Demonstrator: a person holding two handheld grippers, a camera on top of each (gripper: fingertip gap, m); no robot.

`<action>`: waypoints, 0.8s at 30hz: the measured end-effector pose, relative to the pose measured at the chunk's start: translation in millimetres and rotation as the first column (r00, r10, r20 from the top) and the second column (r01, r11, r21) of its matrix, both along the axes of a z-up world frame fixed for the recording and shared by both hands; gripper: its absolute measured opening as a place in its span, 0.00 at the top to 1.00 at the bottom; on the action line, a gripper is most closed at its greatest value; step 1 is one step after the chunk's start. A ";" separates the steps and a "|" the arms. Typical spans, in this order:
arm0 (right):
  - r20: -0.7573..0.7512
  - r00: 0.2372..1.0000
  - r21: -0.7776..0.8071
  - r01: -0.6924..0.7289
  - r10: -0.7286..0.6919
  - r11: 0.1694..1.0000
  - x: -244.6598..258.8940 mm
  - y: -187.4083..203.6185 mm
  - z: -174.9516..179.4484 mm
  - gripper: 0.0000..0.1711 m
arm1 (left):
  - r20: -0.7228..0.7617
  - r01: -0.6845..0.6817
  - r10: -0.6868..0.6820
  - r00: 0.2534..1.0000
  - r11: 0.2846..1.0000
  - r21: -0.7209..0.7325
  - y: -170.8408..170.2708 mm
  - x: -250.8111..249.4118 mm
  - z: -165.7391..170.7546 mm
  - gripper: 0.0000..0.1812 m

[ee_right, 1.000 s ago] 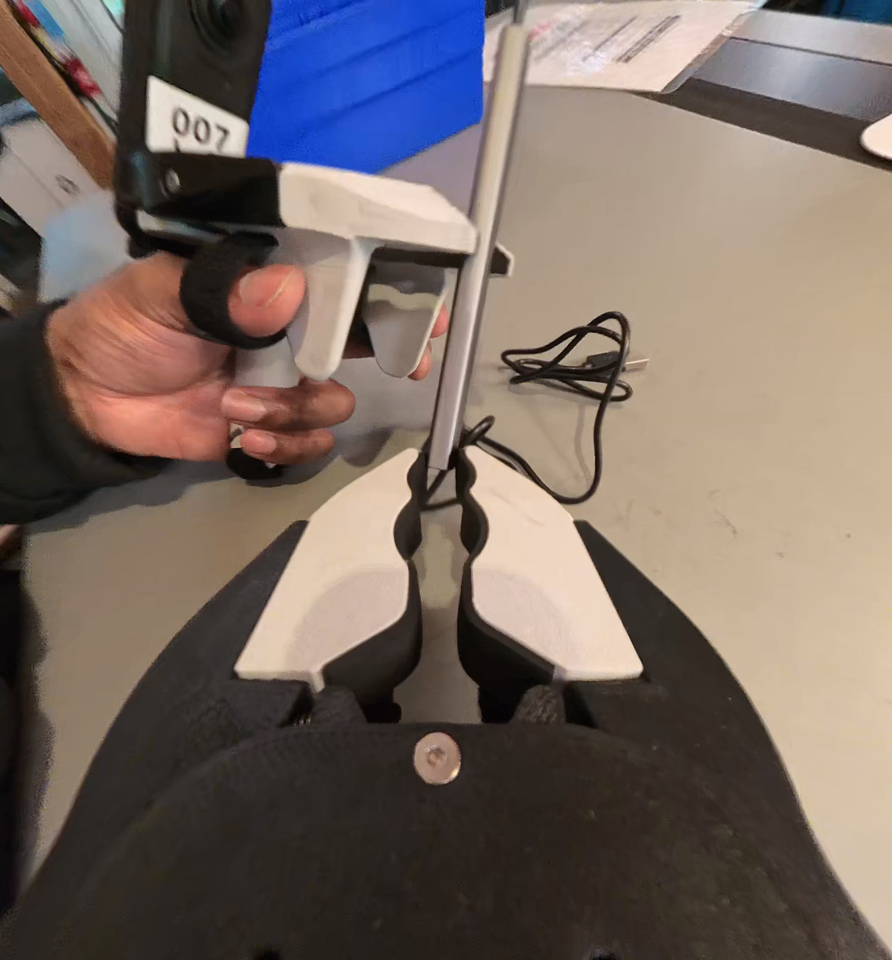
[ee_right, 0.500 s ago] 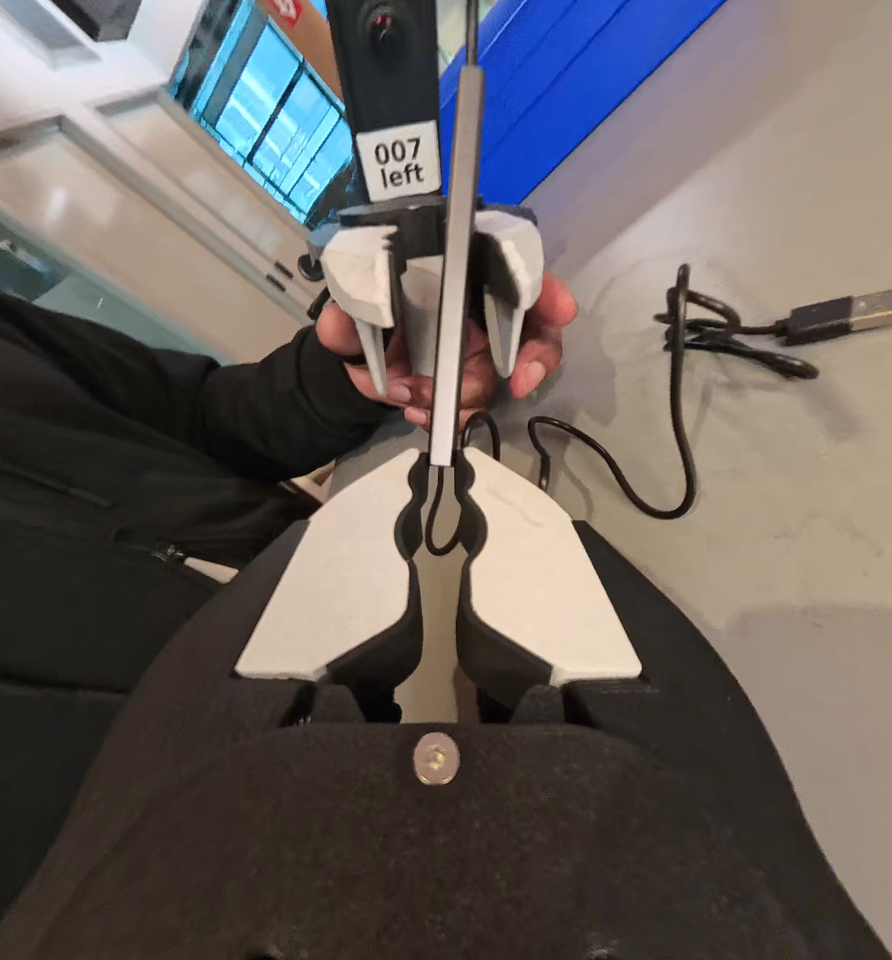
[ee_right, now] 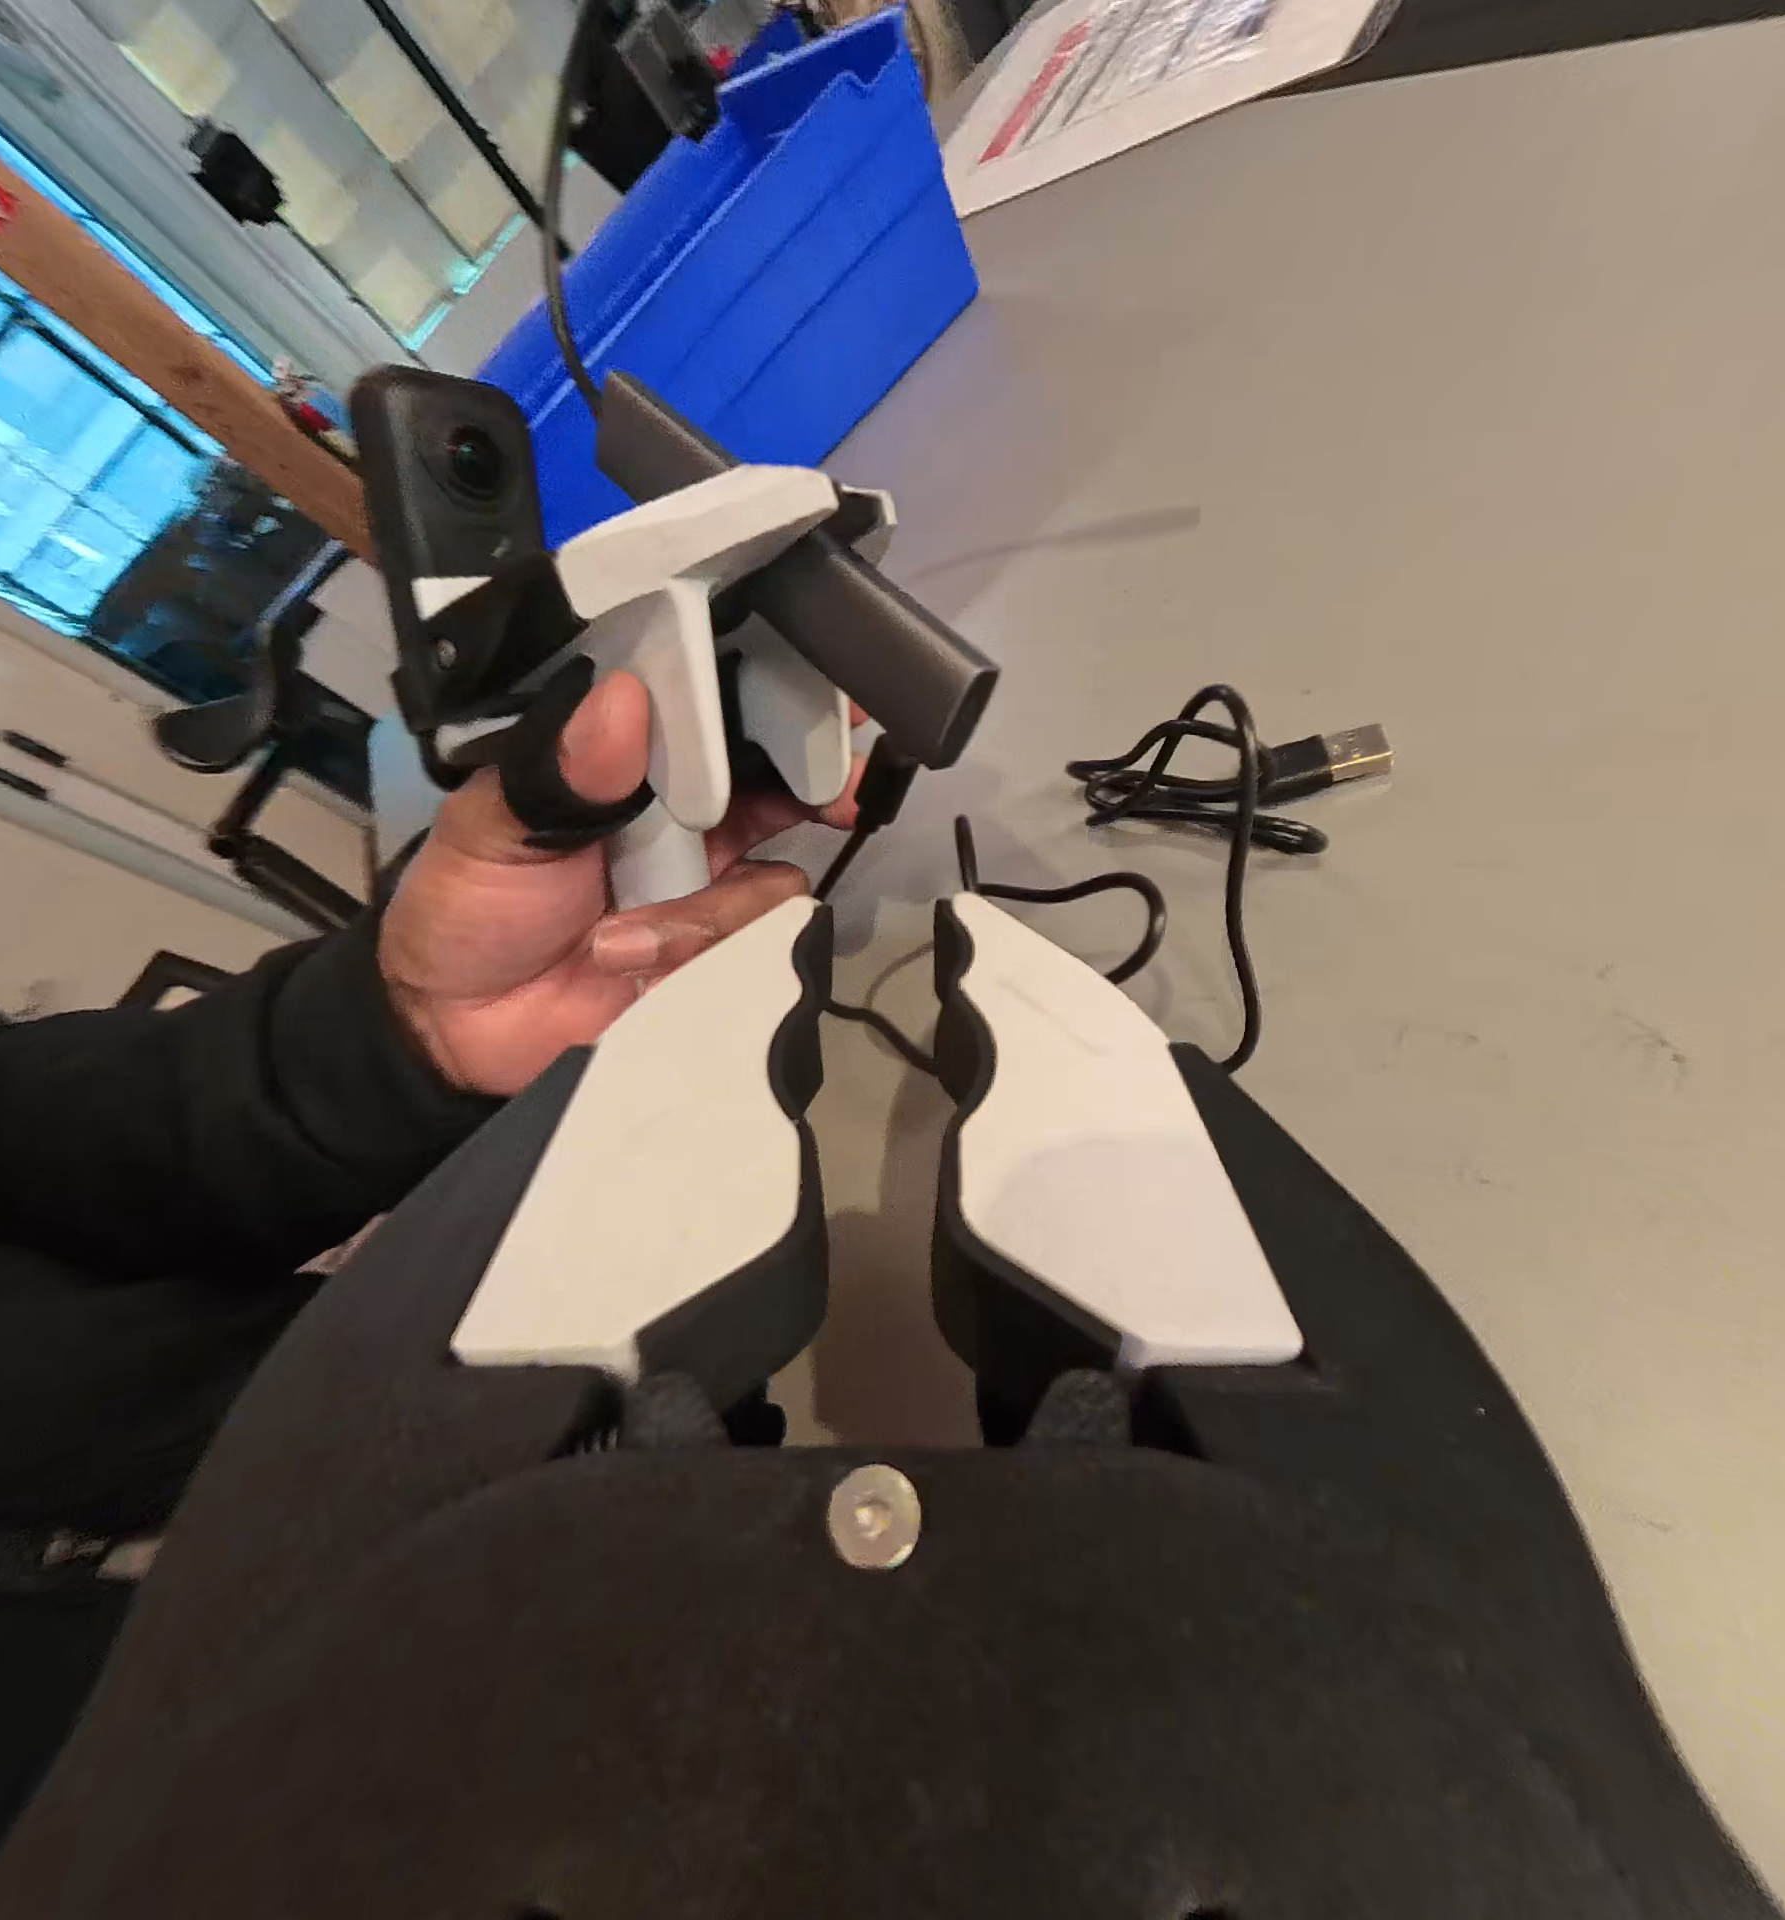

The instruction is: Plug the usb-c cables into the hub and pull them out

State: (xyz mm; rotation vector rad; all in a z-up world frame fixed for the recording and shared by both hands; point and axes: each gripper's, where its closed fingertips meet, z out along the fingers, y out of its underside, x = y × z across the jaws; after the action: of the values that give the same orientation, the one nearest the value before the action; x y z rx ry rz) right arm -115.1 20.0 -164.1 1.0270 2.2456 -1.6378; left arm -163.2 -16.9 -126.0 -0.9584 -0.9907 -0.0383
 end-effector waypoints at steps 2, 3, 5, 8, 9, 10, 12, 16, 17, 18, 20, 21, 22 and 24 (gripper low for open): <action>-0.048 0.998 0.048 0.053 -0.051 0.997 -1.2 -4.7 0.8 0.88 | -0.022 -0.048 0.047 0.999 0.999 -0.023 1.6 0.5 1.3 0.94; -0.073 0.994 0.060 0.082 -0.078 0.995 -2.5 -6.4 2.9 0.88 | -0.035 -0.064 0.063 0.997 0.998 -0.028 3.6 1.6 2.5 0.94; -0.104 0.987 0.077 0.127 -0.119 0.989 -3.8 -9.0 5.8 0.88 | -0.055 -0.096 0.094 0.994 0.995 -0.032 7.9 4.8 4.4 0.95; -0.097 0.984 0.133 0.161 -0.149 0.978 -4.3 -11.0 -2.9 0.86 | -0.091 -0.115 0.112 0.990 0.993 -0.024 15.5 13.0 8.8 0.95; -0.091 0.984 0.140 0.166 -0.154 0.976 -3.7 -12.4 -5.7 0.86 | -0.104 -0.114 0.111 0.988 0.993 -0.020 18.1 16.1 10.5 0.94; -0.084 0.984 0.146 0.170 -0.159 0.975 -3.1 -13.6 -8.4 0.88 | -0.115 -0.106 0.104 0.988 0.994 -0.013 20.9 19.2 12.3 0.94; -0.088 0.981 0.145 0.187 -0.175 0.972 -4.5 -14.5 -10.7 0.91 | -0.112 -0.080 0.080 0.991 0.997 0.002 26.1 23.6 12.6 0.95; -0.116 0.977 0.190 0.200 -0.181 0.961 -9.8 -8.0 -17.2 0.94 | -0.018 0.016 -0.015 1.000 1.000 0.010 31.9 27.9 4.2 0.94; -0.116 0.978 0.209 0.193 -0.172 0.959 -10.8 -4.4 -19.2 0.94 | 0.031 0.064 -0.064 0.997 0.998 0.000 34.1 30.6 -1.6 0.94; -0.114 0.980 0.229 0.188 -0.165 0.955 -12.3 0.2 -20.9 0.95 | 0.083 0.125 -0.123 0.989 0.992 -0.017 36.7 35.2 -8.3 0.90; -0.121 0.982 0.293 0.177 -0.147 0.940 -16.0 12.2 -25.0 0.95 | 0.183 0.243 -0.226 0.957 0.967 -0.076 39.0 50.3 -23.4 0.82; -0.124 0.983 0.327 0.167 -0.133 0.930 -17.6 18.2 -27.1 0.95 | 0.225 0.291 -0.258 0.940 0.948 -0.126 37.8 59.7 -32.0 0.81; -0.131 0.984 0.361 0.162 -0.122 0.918 -19.8 25.0 -28.6 0.95 | 0.253 0.330 -0.281 0.926 0.927 -0.179 35.1 70.1 -39.9 0.81; -0.143 0.986 0.424 0.143 -0.090 0.894 -23.3 37.6 -31.4 0.97 | 0.246 0.394 -0.338 0.908 0.889 -0.232 29.9 90.4 -42.8 0.82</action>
State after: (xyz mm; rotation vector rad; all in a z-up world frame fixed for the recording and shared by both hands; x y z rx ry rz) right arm -138.4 57.6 -195.4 1.2074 2.7603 -1.2918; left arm -72.8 13.0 -168.8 -1.4171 -1.0004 -0.3280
